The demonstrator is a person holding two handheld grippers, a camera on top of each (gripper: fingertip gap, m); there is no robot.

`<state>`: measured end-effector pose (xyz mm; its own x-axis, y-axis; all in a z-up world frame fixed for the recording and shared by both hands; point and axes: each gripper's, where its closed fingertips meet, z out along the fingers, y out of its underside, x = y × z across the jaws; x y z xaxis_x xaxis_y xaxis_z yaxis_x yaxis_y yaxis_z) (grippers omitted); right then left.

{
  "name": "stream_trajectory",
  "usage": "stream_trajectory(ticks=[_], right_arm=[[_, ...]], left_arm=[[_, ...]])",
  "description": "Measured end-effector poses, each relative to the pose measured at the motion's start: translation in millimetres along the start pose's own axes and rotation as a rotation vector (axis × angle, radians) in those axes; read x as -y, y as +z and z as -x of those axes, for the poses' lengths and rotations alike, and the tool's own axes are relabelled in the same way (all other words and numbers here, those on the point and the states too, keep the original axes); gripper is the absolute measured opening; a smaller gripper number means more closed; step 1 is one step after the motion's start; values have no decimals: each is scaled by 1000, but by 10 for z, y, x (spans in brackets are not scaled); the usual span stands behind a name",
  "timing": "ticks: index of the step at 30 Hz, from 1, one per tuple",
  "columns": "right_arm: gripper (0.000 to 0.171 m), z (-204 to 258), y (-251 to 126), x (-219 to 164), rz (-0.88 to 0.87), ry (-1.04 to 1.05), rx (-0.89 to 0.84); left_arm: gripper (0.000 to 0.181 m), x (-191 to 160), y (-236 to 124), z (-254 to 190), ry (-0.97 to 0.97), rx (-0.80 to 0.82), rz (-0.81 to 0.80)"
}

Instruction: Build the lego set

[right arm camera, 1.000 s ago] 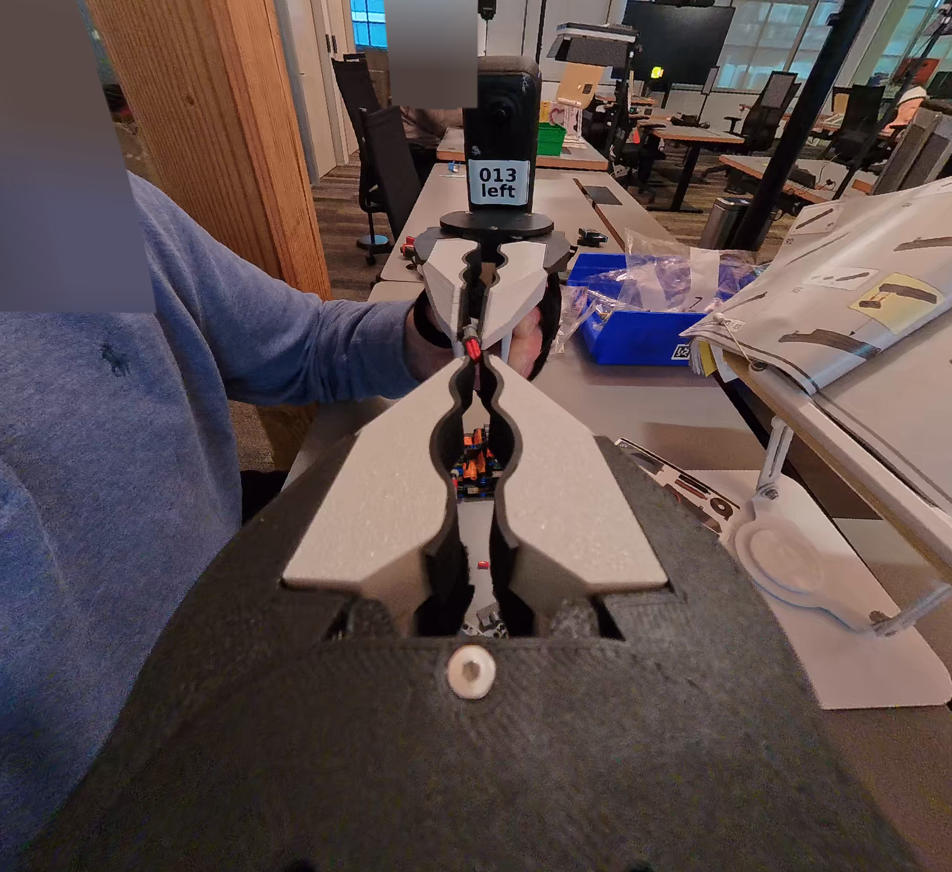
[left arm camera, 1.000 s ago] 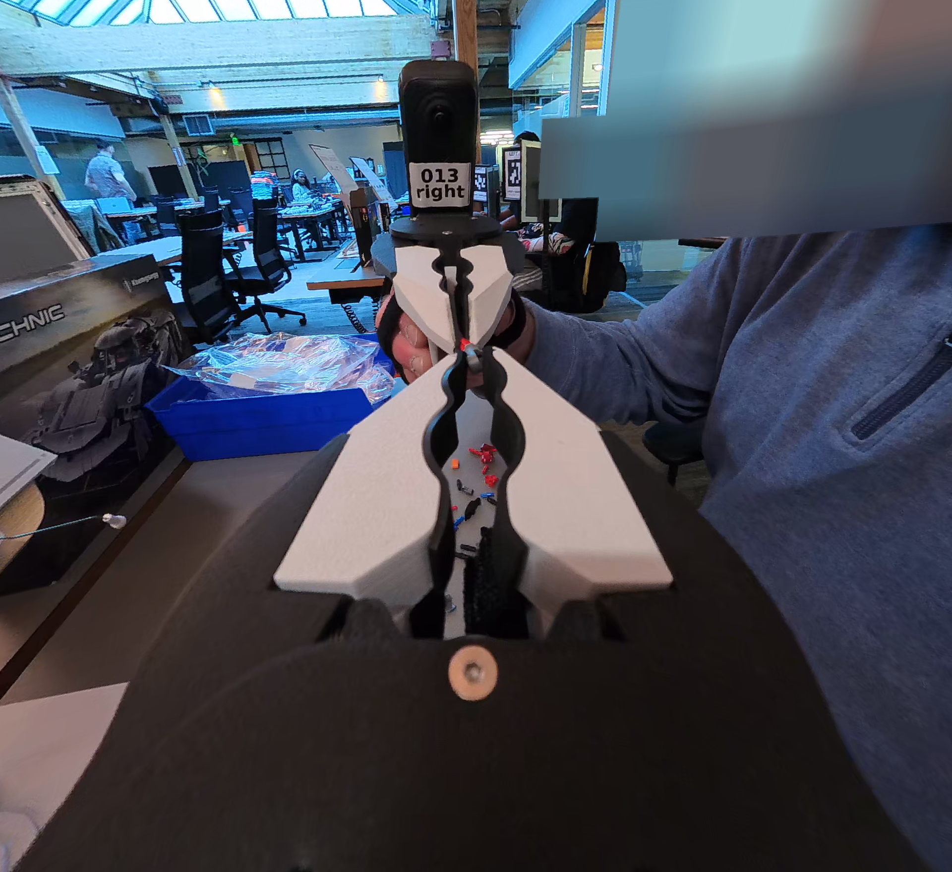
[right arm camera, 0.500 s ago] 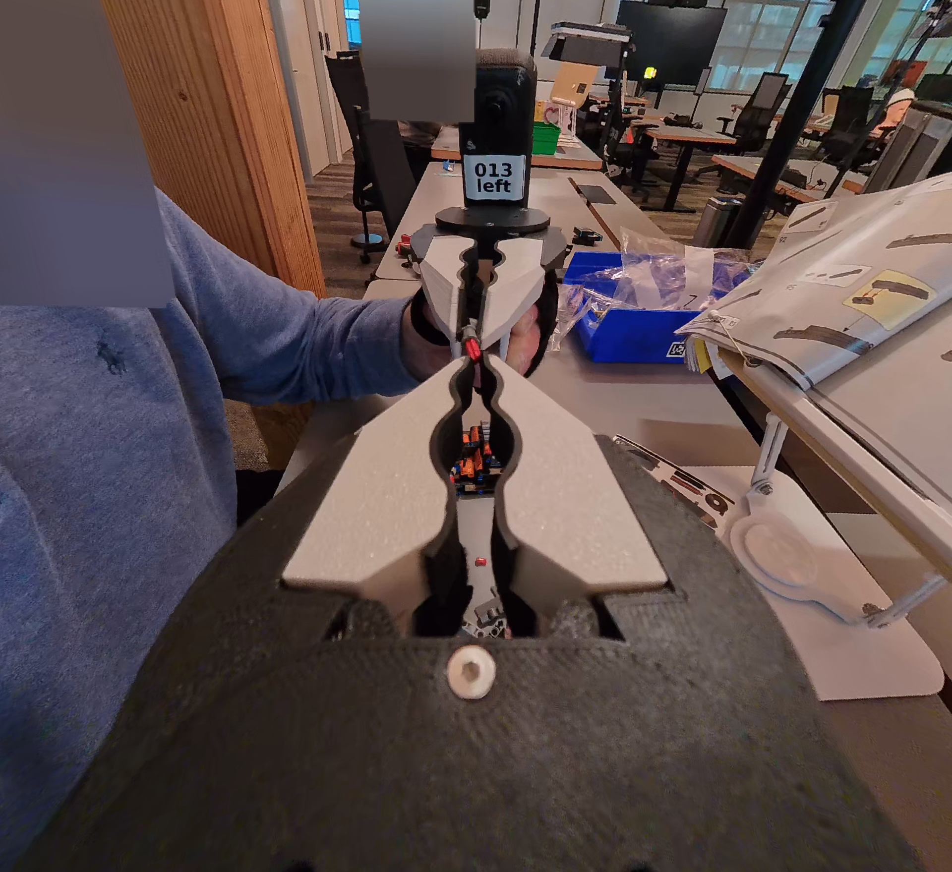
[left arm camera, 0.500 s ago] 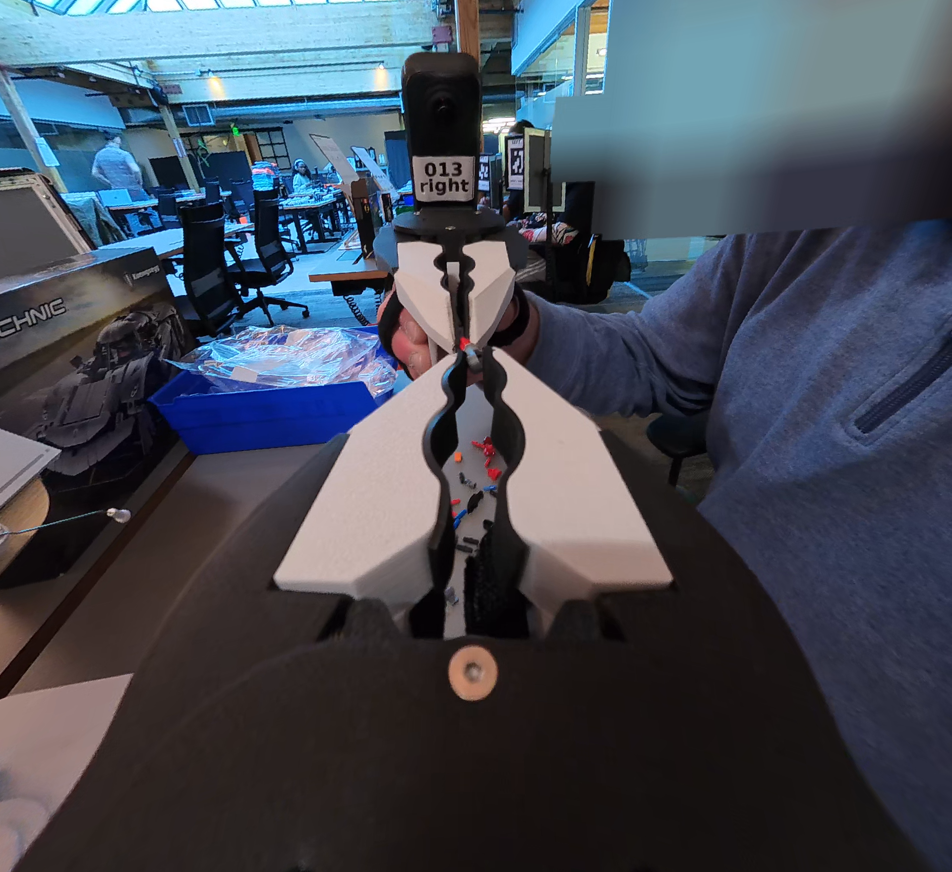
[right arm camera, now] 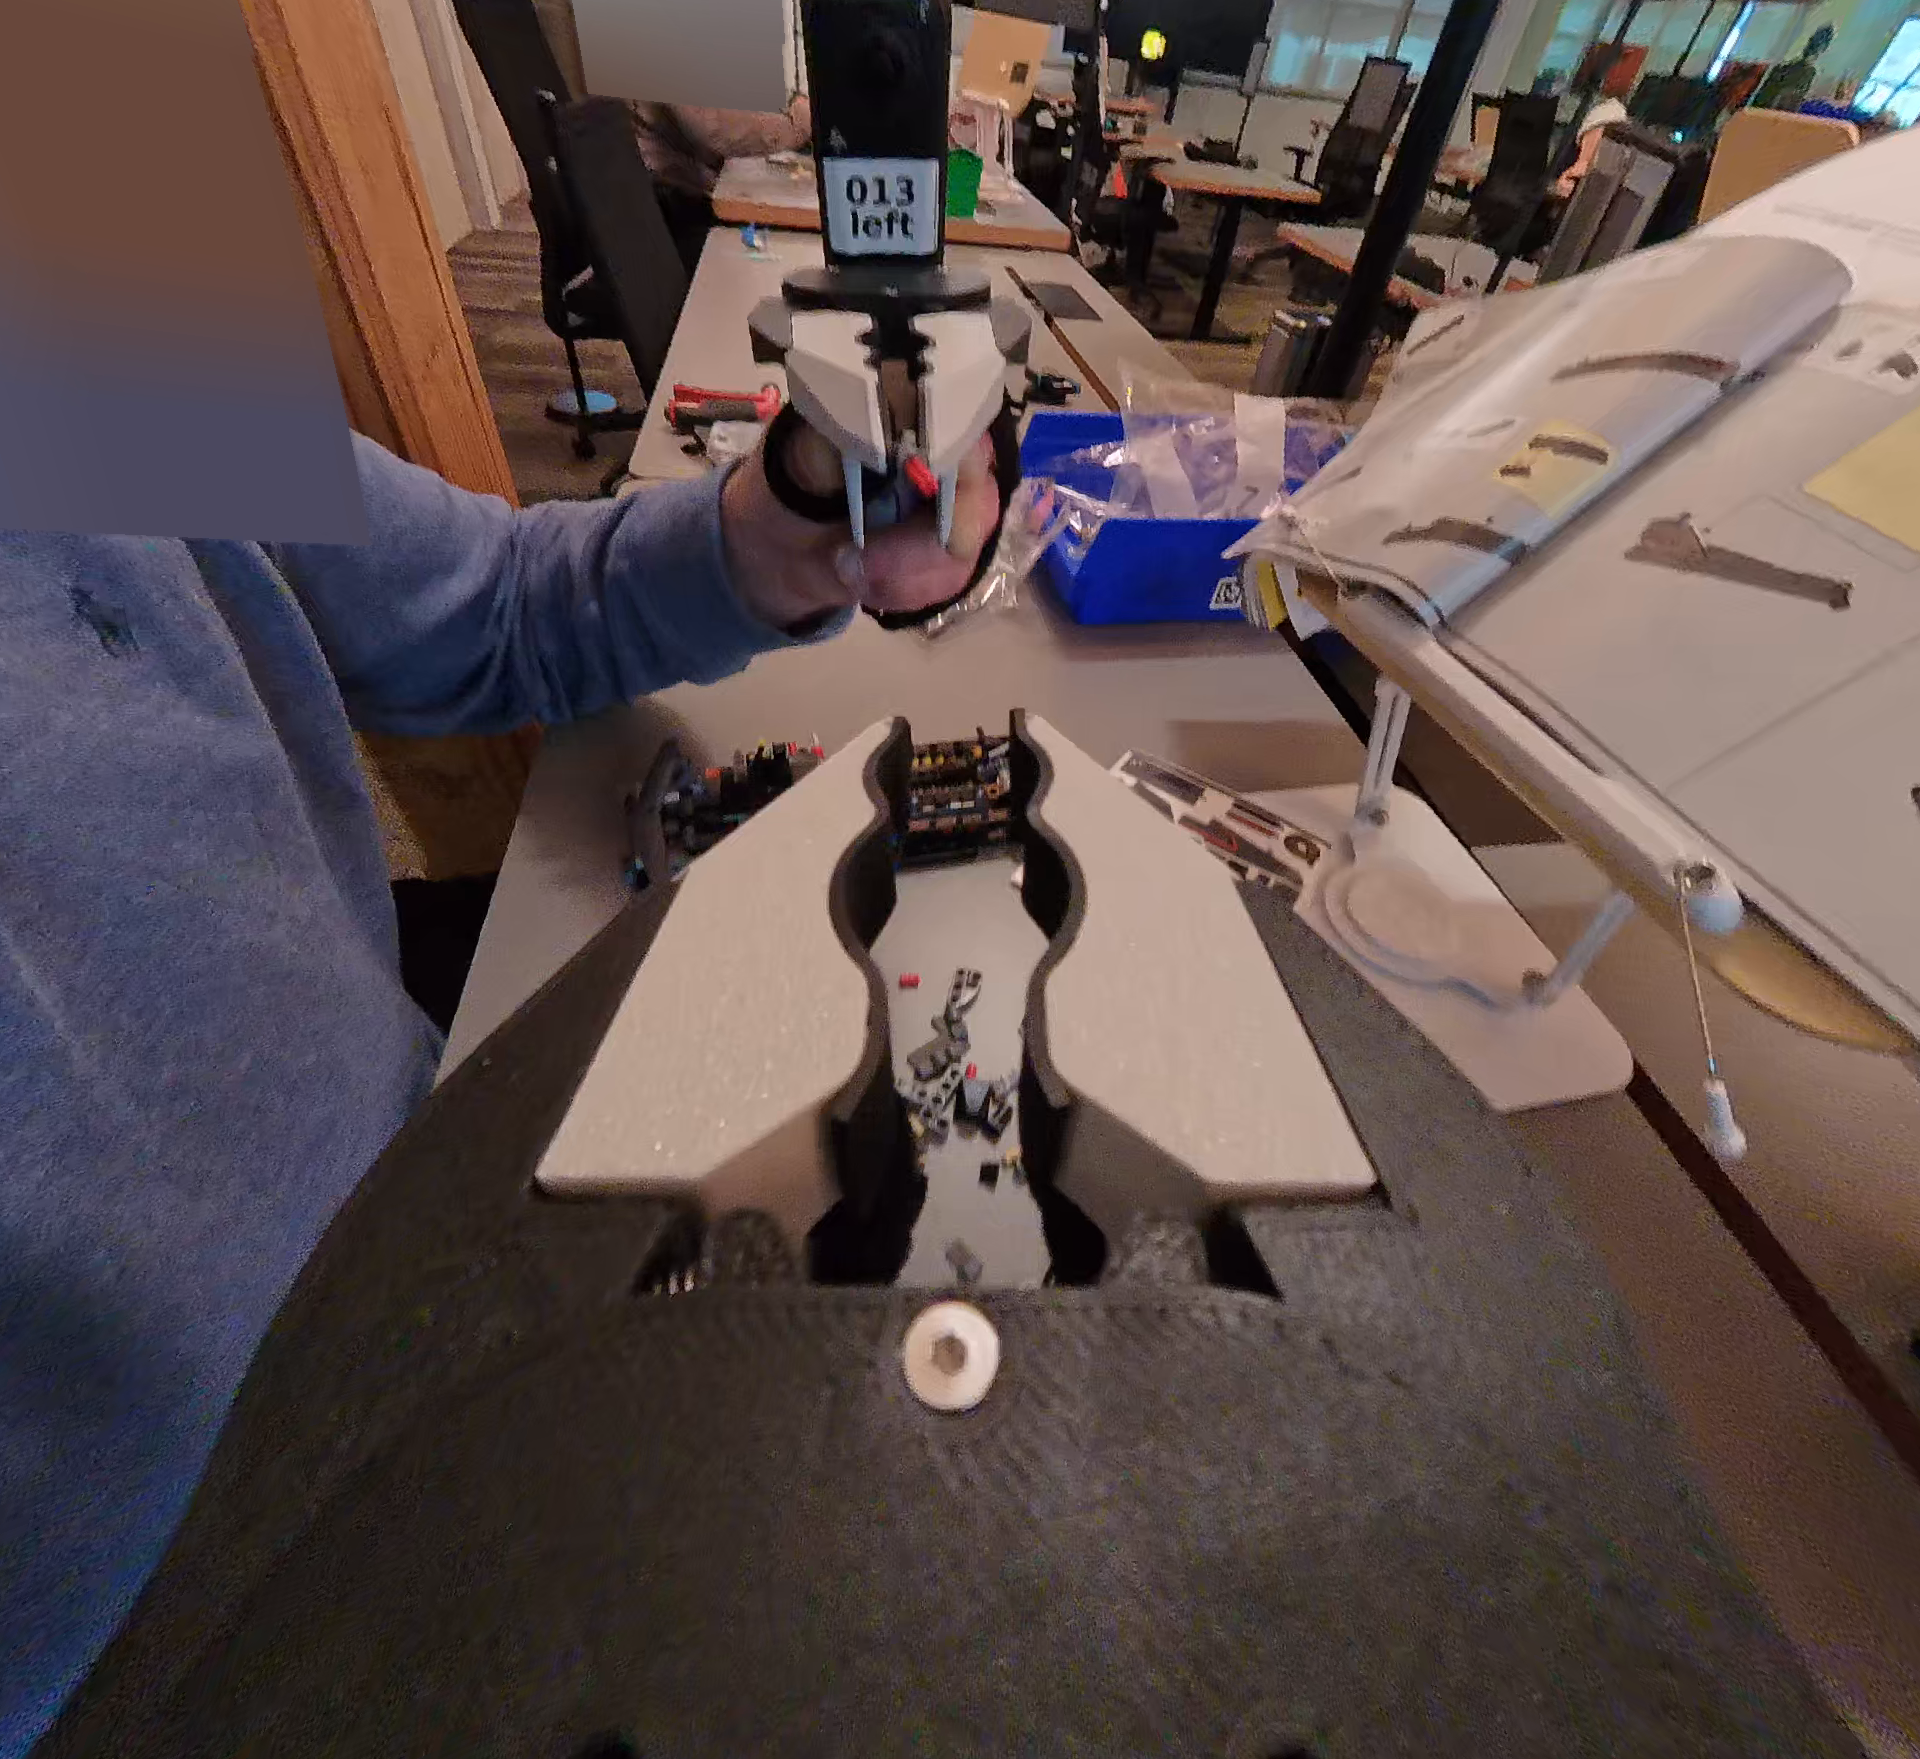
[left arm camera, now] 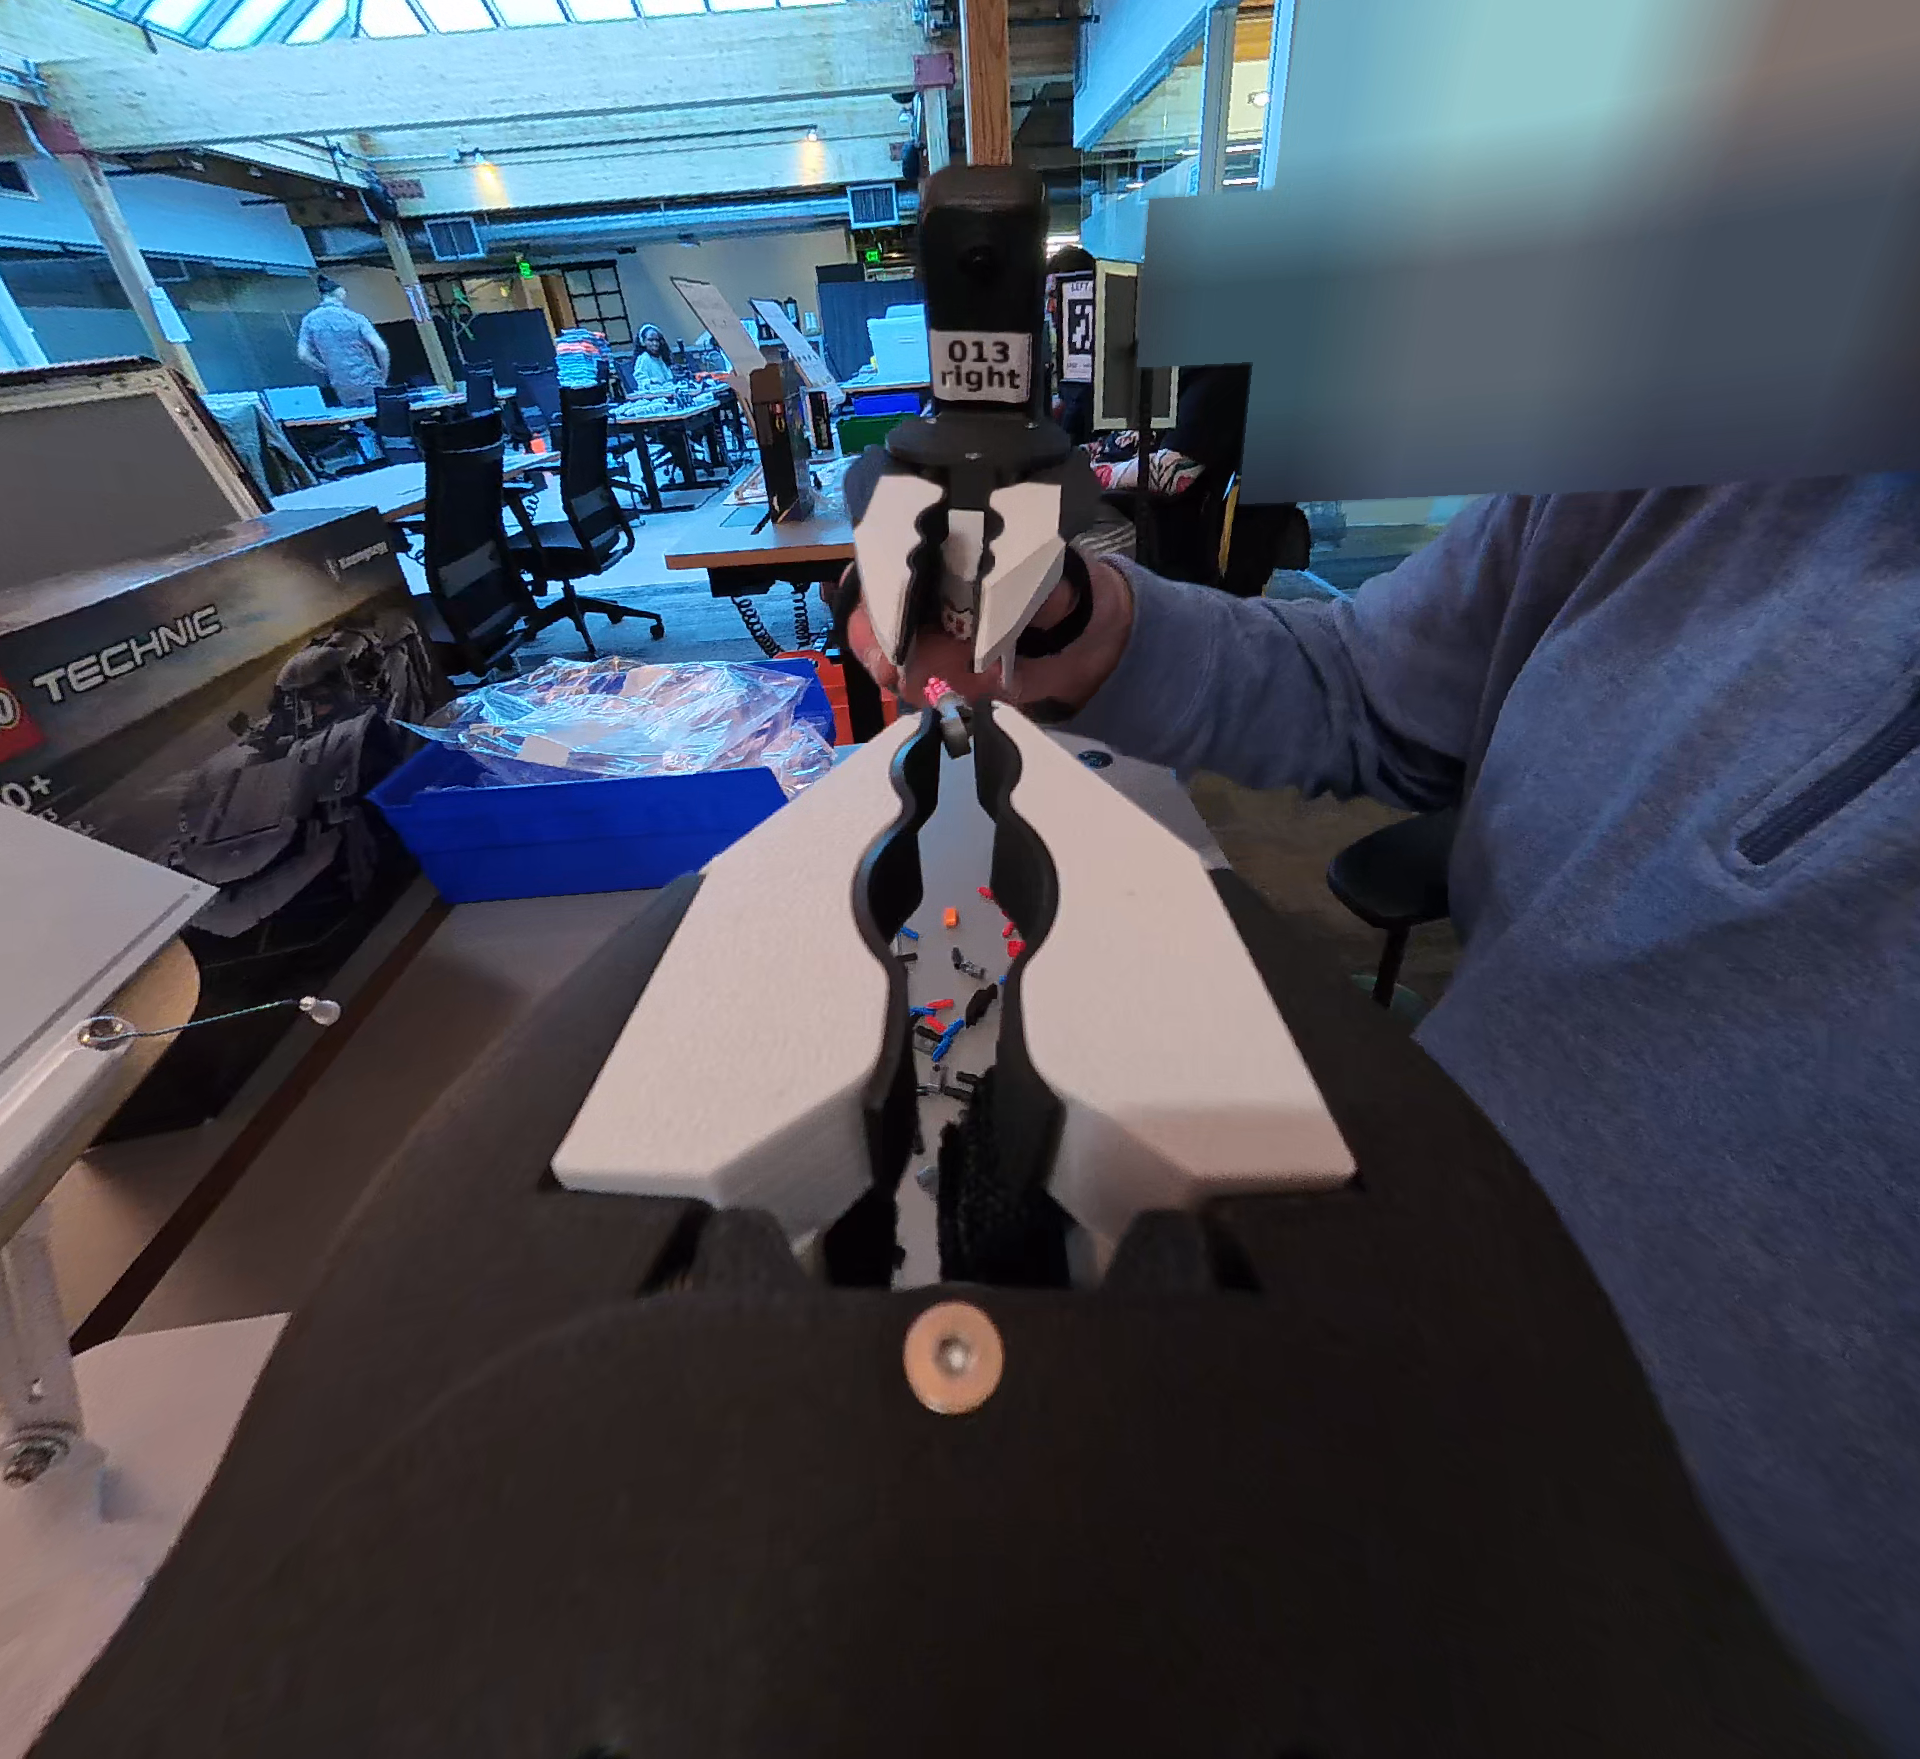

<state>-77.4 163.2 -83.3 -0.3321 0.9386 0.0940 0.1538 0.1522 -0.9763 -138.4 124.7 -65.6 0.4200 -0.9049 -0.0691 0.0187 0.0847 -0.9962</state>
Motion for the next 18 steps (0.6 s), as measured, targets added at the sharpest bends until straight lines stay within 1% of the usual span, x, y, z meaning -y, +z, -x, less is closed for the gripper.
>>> stream_trajectory(ticks=[3,8,14,18], right_arm=[[18,39,-180,-100,33,12,-28],[21,128,-444,-410,165,-1,-99],[21,393,-687,-1100,409,5,-129],[17,646,-704,-1560,526,51,-91]], left_arm=[[5,11,-16,-26,-11,4,-4],[5,32,-44,-167,-15,11,12],[5,-8,-42,-404,-17,15,56],[4,-51,-34,-488,-29,16,62]])
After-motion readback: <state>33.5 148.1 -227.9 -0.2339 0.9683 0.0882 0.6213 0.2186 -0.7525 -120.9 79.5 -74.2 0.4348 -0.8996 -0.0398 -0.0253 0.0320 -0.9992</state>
